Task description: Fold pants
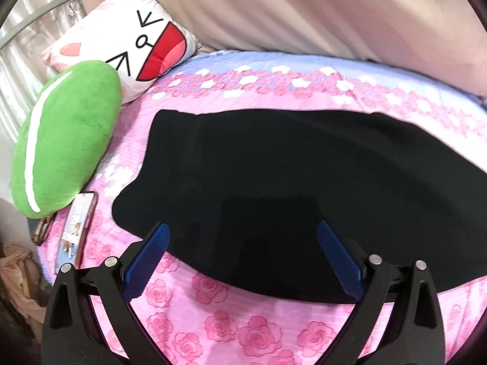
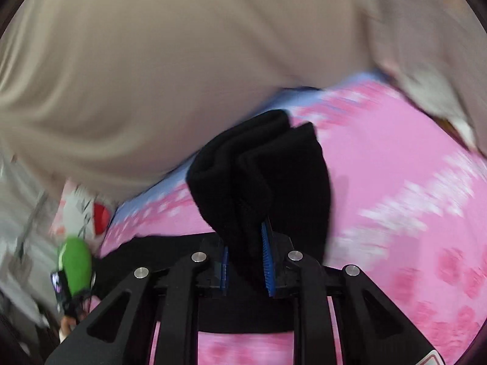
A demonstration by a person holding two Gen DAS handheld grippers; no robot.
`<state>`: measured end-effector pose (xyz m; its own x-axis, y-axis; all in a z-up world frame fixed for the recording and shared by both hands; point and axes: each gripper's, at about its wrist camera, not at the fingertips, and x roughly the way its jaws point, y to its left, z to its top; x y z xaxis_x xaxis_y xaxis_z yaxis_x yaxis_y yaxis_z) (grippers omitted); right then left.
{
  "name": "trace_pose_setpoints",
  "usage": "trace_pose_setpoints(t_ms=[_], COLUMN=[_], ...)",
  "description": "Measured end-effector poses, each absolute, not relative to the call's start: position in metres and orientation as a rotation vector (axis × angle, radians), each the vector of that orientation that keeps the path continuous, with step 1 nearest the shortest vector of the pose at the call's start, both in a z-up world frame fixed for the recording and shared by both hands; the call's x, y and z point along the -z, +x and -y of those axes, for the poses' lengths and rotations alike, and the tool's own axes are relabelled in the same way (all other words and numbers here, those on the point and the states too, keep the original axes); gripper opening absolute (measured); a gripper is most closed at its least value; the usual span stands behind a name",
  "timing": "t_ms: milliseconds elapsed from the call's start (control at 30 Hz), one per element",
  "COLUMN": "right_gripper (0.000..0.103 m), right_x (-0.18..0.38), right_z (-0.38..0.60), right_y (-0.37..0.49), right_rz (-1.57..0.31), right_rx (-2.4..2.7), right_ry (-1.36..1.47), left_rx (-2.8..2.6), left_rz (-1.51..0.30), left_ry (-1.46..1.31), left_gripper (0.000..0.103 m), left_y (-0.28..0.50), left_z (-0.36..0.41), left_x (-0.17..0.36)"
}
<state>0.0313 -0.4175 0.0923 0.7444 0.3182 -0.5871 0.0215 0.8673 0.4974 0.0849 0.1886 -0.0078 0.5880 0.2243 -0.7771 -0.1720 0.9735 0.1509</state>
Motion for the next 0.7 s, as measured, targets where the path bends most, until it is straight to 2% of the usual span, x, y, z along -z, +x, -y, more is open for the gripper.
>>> trace_pose_setpoints(t_ms=[100,200,400,433,467,500,567,600,667,700], right_gripper=[0.019,0.02,0.028,0.033,0.053,0.066,0.069,0.076,0.083,0.083], right_x=[-0.109,-0.095,0.006,0.005,-0.002,-0.012,-0.043,-0.055,-0.067,-0.066], right_z=[0.331,0.237,0.108,0.109,0.114,0.125,0.161,0.179,0.223,0.251], right_y=[0.063,0.095,0.113,0.108,0.101,0.093,0.073,0.061,0.04,0.032], right_rz=[-0.752,-0.819,-1.107,-1.075,-1.059,-1.057,-0.974,-0.935,-0.89,-0.886], right_rx=[-0.337,-0.446,-0.54,-0.536,-0.533,-0.519,-0.459,-0.413,-0.276,-0.211], right_ry=[0.392,0.256,0.02,0.009,0.015,0.043,0.097,0.105,0.139,0.163], left_rx=[-0.197,-0.172,-0.138,-0.131,-0.122,-0.118,-0.113,-0.111,-0.102,-0.091], left_rz=[-0.901,-0.892,-0.903,-0.905,-0.905,-0.902,-0.887,-0.879,-0.867,-0.859], left_ry=[0.011,-0.046,-0.14,-0.156,-0.167,-0.175,-0.193,-0.203,-0.232,-0.245], left_gripper=[0.096,0.096,0.096,0.096,0.096,0.096,0.096,0.096,0.096,0.096], left_y=[0.085,0.081,0.074,0.073,0.072,0.072,0.069,0.068,0.066,0.065], left_z=[-0.196,-0.208,-0.238,-0.244,-0.248,-0.252,-0.257,-0.258,-0.258,-0.256], left_x=[0.005,0.003,0.011,0.014,0.016,0.017,0.018,0.018,0.019,0.018])
